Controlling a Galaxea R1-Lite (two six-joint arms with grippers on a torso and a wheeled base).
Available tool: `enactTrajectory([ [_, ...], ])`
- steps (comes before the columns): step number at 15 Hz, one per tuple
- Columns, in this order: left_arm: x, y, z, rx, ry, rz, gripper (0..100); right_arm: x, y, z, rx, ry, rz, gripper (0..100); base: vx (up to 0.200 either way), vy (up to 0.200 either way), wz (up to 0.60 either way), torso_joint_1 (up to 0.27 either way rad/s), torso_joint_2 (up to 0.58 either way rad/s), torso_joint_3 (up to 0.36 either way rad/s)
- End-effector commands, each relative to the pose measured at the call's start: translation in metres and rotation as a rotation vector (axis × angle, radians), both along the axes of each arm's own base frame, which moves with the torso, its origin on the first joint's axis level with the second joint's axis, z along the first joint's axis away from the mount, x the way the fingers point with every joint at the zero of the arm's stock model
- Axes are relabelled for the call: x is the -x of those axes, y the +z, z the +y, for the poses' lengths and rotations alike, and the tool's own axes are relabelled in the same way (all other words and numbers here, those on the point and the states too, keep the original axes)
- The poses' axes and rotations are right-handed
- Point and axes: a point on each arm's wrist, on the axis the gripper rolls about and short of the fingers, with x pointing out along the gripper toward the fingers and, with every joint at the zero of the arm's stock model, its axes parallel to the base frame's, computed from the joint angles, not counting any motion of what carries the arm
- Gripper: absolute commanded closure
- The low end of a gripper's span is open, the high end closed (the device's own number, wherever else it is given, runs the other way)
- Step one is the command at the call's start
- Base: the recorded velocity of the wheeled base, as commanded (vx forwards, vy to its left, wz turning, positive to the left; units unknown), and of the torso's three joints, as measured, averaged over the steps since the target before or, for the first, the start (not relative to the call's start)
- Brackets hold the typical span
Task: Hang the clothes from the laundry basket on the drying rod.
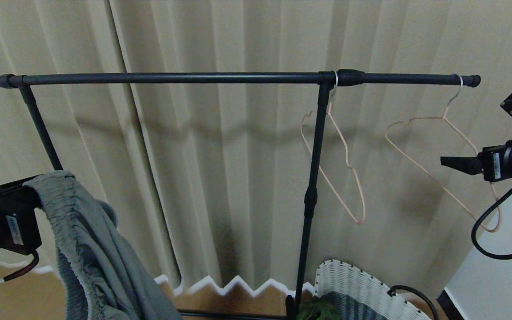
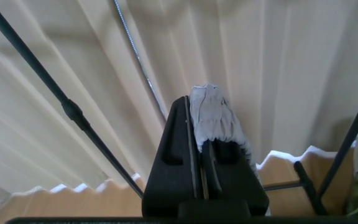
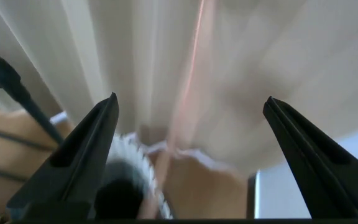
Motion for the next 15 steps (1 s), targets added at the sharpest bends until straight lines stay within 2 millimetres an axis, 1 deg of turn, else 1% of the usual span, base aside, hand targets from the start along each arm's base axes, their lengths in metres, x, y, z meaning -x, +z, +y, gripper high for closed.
enactTrajectory([
  [1, 0.0, 0.0, 0.0, -0.015, -0.002, 0.0, 100, -0.006, 0.011, -0.001, -0.032, -0.045, 0.024, 0, 0.0, 0.0, 0.0, 0.0, 0.0, 0.0],
  [3, 0.0, 0.001, 0.0, -0.015, -0.002, -0.009, 100, -0.014, 0.01, 0.002, -0.047, -0.09, 0.063, 0, 0.0, 0.0, 0.0, 0.0, 0.0, 0.0],
  [4, 0.0, 0.002, 0.0, -0.014, -0.001, -0.013, 100, -0.019, 0.006, 0.002, -0.027, -0.133, 0.076, 0, 0.0, 0.0, 0.0, 0.0, 0.0, 0.0],
  [6, 0.0, 0.002, 0.0, -0.013, -0.001, -0.015, 100, -0.022, 0.004, 0.001, 0.006, -0.194, 0.082, 0, 0.0, 0.0, 0.0, 0.0, 0.0, 0.0],
  [10, 0.0, 0.002, 0.0, -0.013, -0.002, -0.015, 100, -0.02, 0.006, 0.001, 0.007, -0.195, 0.078, 0, 0.0, 0.0, 0.0, 0.0, 0.0, 0.0],
  [11, 0.0, 0.002, 0.0, -0.013, -0.001, -0.016, 100, -0.02, 0.005, 0.007, 0.005, -0.175, 0.082, 0, 0.0, 0.0, 0.0, 0.0, 0.0, 0.0],
  [15, 0.001, 0.002, 0.001, -0.011, 0.001, -0.021, 100, -0.021, -0.004, 0.011, -0.015, -0.165, 0.121, 0, 0.0, 0.0, 0.0, 0.0, 0.0, 0.0],
])
